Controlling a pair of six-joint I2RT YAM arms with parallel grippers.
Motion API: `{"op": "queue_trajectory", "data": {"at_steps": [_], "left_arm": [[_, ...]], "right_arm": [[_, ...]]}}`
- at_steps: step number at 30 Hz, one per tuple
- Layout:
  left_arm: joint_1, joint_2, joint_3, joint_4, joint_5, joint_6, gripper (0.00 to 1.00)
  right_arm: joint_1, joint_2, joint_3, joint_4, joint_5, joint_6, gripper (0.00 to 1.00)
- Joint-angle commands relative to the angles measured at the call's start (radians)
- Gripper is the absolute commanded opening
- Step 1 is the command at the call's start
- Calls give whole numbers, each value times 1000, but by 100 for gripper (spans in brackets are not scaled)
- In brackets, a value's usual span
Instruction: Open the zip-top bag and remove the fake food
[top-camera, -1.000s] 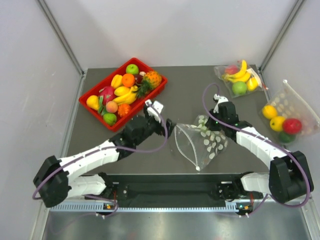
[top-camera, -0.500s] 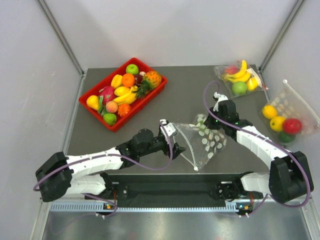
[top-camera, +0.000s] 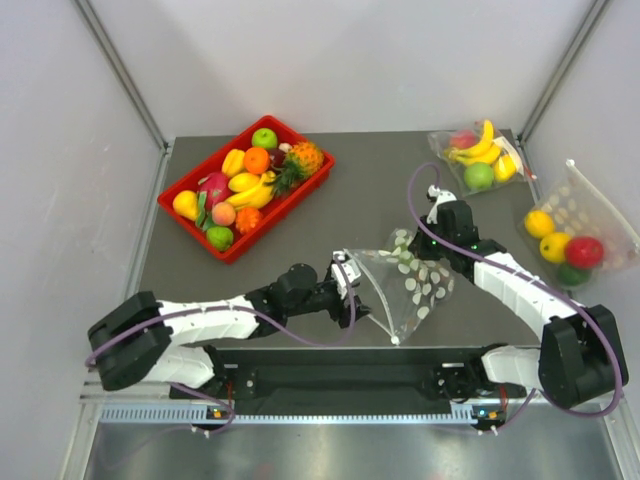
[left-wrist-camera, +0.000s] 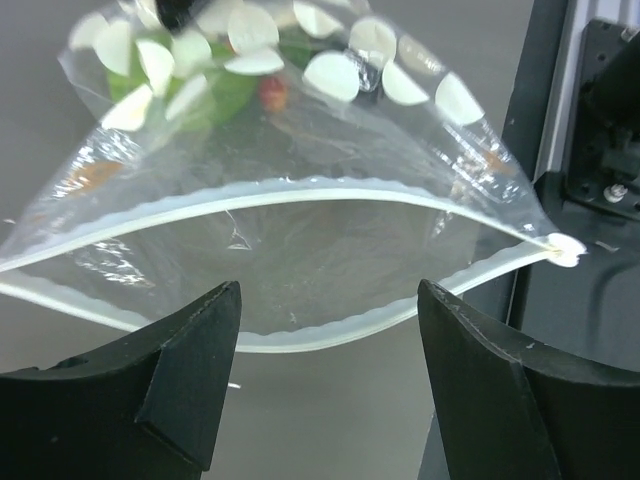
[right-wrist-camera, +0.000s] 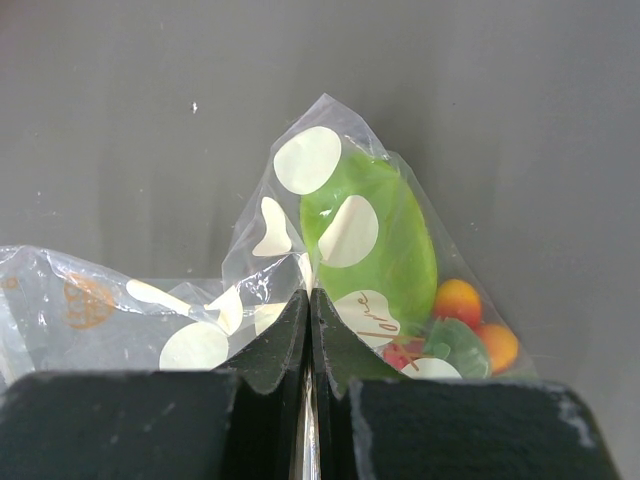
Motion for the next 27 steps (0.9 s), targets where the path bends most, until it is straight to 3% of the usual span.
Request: {"op": "queue_trajectory", "data": {"at_steps": [1, 11, 13, 18, 20, 24, 26, 27], "left_arm": [[-9, 71, 36, 117, 12, 4, 75], [-32, 298, 96, 346, -65, -52, 79], [-38, 350, 118, 398, -97, -61, 80], [-52, 439, 138, 490, -143, -101, 83], [-57, 448, 138, 512, -158, -108, 83], [-58, 467, 136, 515, -167, -99, 84], [-60, 465, 131, 515, -175, -95, 84], [-60, 464, 128, 515, -178, -92, 84]], "right_arm": [[-13, -32, 30, 12, -11, 12, 0], [-5, -42, 13, 9, -23, 16, 0], [-7, -48, 12, -4, -10, 13, 7], [-7, -95, 24, -77, 85, -2, 67], [-7, -143, 9, -111, 148, 1, 79], [-16, -221, -28, -162, 210, 15, 85], [-18, -238, -60, -186, 216, 33, 99], [-18, -256, -73, -192, 214, 44, 100]]}}
